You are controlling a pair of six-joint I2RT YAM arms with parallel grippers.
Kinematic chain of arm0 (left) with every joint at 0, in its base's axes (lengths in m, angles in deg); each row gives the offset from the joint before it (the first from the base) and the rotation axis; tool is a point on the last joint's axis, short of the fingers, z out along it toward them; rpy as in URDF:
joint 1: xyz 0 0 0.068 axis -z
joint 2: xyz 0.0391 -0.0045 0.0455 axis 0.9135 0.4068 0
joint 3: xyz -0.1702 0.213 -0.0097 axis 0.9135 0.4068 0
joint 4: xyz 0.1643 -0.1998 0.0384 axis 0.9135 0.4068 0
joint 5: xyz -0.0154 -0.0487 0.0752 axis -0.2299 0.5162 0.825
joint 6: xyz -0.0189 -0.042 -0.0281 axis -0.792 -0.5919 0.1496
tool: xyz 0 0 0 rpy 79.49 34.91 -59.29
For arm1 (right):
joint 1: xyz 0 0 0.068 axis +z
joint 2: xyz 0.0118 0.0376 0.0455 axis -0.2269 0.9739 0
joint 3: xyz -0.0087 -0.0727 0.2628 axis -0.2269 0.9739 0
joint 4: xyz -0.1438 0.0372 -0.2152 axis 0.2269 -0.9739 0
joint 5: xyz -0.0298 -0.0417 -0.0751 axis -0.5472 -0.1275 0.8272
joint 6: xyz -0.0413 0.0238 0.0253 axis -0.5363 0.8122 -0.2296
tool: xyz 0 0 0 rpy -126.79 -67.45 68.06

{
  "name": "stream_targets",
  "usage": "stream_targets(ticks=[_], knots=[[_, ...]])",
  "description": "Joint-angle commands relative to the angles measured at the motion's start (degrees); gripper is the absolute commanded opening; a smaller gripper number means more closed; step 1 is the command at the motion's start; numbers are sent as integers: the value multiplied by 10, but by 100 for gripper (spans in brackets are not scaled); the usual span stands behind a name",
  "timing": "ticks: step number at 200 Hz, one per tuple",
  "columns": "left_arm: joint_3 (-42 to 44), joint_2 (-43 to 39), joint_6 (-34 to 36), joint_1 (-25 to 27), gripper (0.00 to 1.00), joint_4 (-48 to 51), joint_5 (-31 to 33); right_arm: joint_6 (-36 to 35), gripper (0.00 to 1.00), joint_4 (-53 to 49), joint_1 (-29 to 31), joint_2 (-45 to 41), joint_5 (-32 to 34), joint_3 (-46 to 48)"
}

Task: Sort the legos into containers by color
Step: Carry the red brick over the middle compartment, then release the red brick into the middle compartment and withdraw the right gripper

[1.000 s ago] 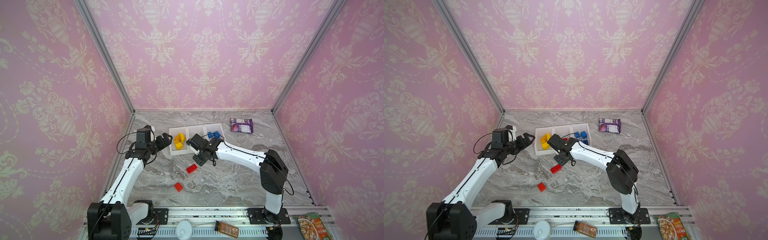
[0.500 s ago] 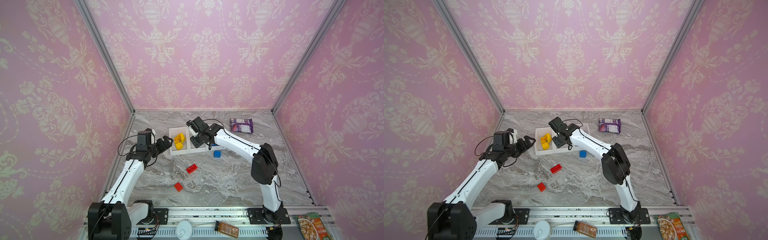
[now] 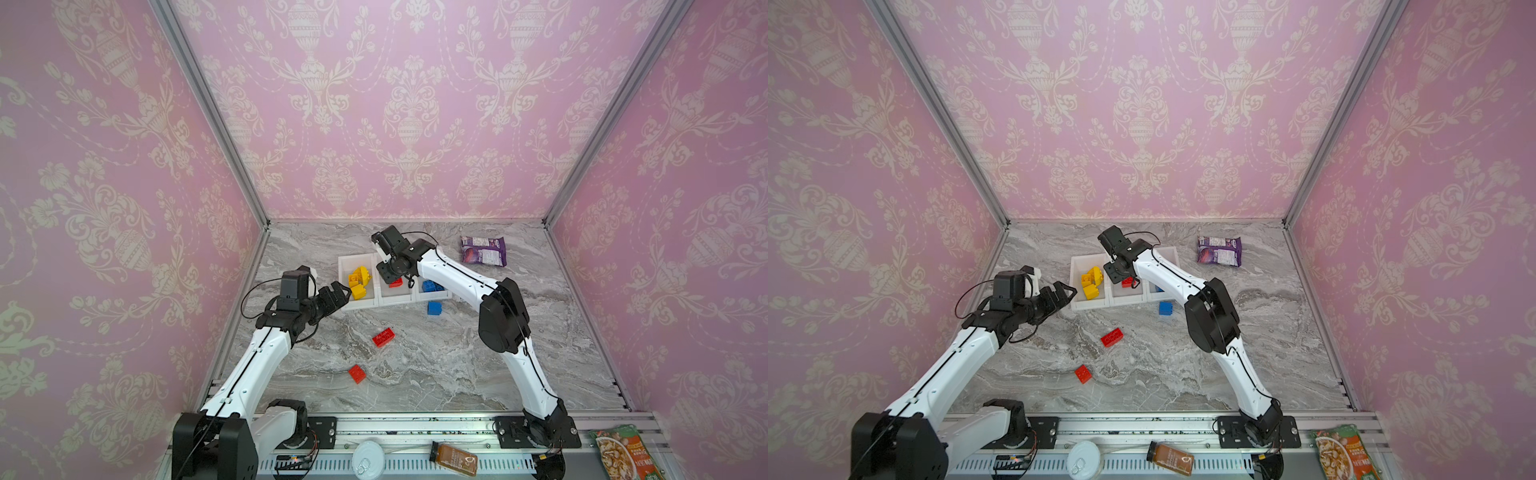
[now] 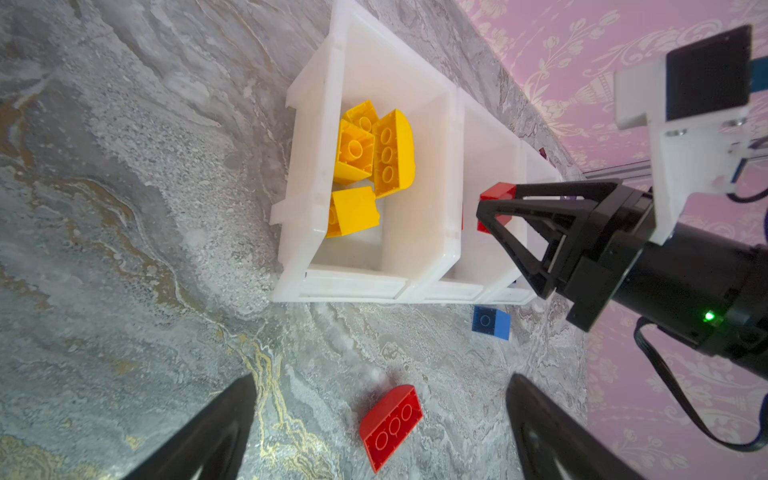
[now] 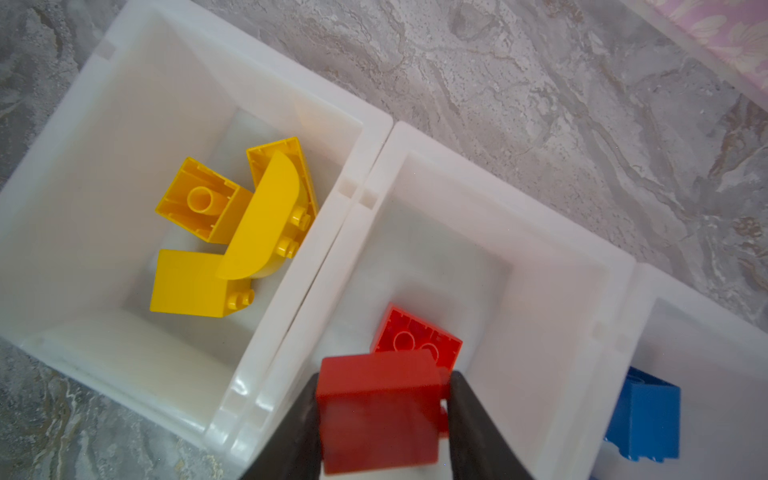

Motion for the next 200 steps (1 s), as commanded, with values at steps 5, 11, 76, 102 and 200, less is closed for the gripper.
stream_targets(ticks=[5,11,76,102,200], knots=[[0,5,-7,11,96,8,23,-1,41,-13,-4,15,13,-24],[-1,7,-6,12,96,9,24,-1,42,-13,-4,16,14,-25],[-6,16,-5,21,96,12,34,1,68,-20,-6,11,5,-27],[-6,16,-3,21,96,11,33,3,68,-21,-6,0,-3,-17],[-6,19,2,21,96,14,38,-11,80,-47,27,-117,-44,103]])
